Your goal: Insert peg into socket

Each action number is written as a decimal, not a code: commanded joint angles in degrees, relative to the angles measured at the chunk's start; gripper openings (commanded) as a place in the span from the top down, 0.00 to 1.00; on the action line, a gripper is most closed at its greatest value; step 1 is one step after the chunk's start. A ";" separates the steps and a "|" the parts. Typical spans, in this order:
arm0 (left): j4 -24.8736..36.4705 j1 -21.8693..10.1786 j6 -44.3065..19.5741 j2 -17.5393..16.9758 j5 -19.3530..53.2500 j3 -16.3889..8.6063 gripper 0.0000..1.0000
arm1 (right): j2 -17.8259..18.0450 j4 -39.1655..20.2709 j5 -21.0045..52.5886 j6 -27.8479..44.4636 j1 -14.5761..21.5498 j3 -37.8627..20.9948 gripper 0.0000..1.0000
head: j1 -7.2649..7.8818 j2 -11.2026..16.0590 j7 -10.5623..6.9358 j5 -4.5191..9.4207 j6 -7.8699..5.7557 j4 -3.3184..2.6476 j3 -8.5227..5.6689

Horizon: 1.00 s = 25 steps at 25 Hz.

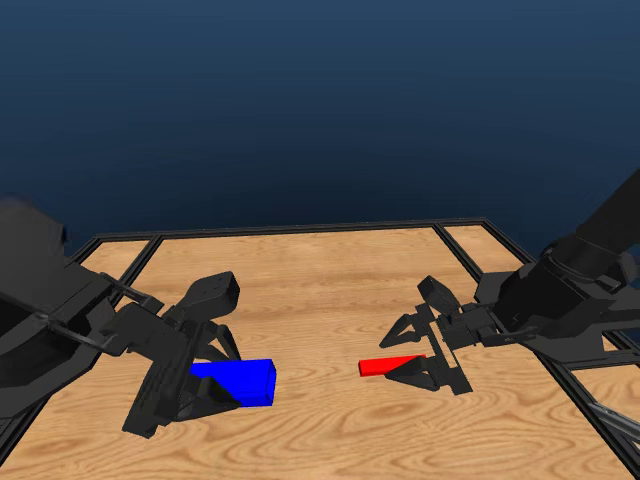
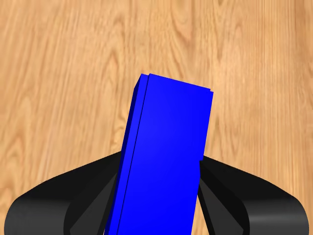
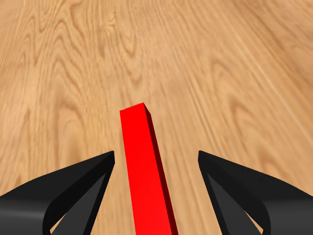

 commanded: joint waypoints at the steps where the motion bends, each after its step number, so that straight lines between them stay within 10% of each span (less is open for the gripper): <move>1: 3.05 0.06 -3.52 -3.29 2.52 -0.70 1.00 | 5.07 2.42 -4.10 4.97 4.70 0.16 1.00 | -1.13 0.00 0.31 -0.47 -0.53 -0.24 -0.68; 16: 11.95 0.35 -11.14 -2.97 7.77 -5.64 1.00 | -17.10 1.89 13.37 -26.92 -5.01 -12.57 1.00 | 1.36 -2.32 1.32 -0.65 0.22 0.60 0.16; 25: 18.50 -0.63 -16.64 -2.73 14.90 -10.32 1.00 | -12.59 -3.03 21.98 -28.02 -8.22 -21.69 1.00 | 3.44 -1.82 1.07 -0.99 0.01 1.11 0.38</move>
